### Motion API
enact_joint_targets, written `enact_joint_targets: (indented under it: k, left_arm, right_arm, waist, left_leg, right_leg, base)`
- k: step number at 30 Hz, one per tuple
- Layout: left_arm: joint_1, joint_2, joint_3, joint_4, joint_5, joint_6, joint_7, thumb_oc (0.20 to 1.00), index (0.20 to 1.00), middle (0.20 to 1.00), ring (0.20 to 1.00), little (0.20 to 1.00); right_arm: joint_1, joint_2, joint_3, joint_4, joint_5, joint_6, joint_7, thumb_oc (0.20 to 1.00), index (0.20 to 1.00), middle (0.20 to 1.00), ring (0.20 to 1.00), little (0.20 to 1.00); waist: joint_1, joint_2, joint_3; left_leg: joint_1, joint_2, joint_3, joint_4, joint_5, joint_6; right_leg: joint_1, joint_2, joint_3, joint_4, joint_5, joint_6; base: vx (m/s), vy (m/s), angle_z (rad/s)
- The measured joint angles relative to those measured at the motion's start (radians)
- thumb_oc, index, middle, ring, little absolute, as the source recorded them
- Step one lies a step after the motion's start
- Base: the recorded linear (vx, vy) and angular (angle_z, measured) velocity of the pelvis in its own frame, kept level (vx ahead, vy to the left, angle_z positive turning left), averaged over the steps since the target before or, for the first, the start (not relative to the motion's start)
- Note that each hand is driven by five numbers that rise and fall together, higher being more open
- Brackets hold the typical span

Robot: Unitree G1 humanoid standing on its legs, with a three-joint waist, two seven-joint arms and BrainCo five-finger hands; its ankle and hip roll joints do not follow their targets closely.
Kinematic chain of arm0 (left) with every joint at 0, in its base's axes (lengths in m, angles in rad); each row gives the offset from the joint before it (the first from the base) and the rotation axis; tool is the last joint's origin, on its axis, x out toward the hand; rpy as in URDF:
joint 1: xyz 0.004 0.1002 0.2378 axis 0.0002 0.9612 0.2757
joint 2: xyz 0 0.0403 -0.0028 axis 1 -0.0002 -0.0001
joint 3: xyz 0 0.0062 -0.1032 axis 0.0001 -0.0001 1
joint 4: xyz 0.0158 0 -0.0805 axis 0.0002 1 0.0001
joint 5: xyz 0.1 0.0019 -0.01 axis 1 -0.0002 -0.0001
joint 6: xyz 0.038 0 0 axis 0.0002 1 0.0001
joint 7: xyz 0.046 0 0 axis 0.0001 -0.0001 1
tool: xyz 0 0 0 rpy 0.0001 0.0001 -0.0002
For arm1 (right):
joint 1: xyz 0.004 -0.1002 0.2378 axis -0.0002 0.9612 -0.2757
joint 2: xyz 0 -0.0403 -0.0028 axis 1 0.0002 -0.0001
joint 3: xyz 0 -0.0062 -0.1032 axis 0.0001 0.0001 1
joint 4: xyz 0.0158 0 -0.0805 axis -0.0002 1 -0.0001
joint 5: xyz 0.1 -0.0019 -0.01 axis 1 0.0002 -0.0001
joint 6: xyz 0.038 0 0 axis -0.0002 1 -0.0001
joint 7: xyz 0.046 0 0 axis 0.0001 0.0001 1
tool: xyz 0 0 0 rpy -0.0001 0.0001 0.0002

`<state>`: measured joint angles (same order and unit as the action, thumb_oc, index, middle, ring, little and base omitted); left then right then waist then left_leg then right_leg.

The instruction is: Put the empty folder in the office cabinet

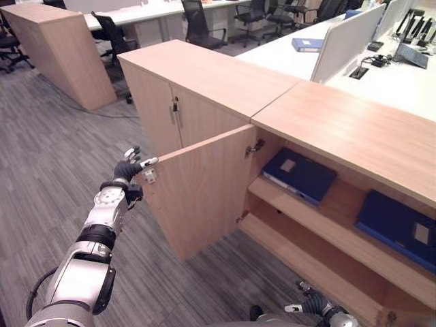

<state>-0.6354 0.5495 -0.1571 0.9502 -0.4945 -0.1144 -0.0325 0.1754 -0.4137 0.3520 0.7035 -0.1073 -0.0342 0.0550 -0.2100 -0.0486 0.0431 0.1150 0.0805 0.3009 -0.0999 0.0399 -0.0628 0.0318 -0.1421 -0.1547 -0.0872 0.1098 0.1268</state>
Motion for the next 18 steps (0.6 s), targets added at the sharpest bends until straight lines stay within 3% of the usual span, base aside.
enact_joint_targets:
  k: [6, 13, 18]
  left_arm:
    - [0.000, -0.023, 0.000, 0.001, 0.000, -0.016, 0.003, 1.000, 1.000, 1.000, 1.000, 1.000]
    - [0.017, -0.078, -0.035, -0.044, 0.000, -0.029, -0.001, 1.000, 1.000, 1.000, 1.000, 1.000]
    - [0.117, -0.121, -0.040, -0.093, 0.000, -0.028, -0.027, 1.000, 1.000, 1.000, 1.000, 1.000]
  right_arm:
    - [-0.006, 0.002, 0.001, -0.001, 0.000, 0.000, -0.001, 1.000, 1.000, 1.000, 1.000, 1.000]
    - [-0.008, 0.003, 0.005, -0.008, -0.001, 0.000, -0.001, 1.000, 1.000, 1.000, 1.000, 1.000]
    - [-0.020, 0.005, 0.005, -0.043, -0.001, -0.006, -0.003, 1.000, 1.000, 1.000, 1.000, 1.000]
  waist:
    - [0.003, -0.016, 0.007]
    - [0.054, -0.028, 0.009]
    - [0.060, -0.036, 0.016]
  left_leg:
    - [0.003, -0.001, 0.000, 0.000, -0.001, 0.000]
    - [0.001, -0.003, -0.012, 0.000, -0.001, 0.000]
    - [0.000, -0.004, -0.031, 0.000, -0.001, -0.001]
  right_leg:
    - [0.004, -0.002, 0.001, 0.000, 0.002, 0.002]
    - [0.013, -0.006, -0.016, -0.002, -0.002, 0.007]
    - [0.021, -0.007, -0.026, -0.005, -0.002, 0.007]
  base:
    - [0.00, -0.001, 0.01]
    - [0.00, 0.001, 0.05]
    - [0.00, 0.007, 0.10]
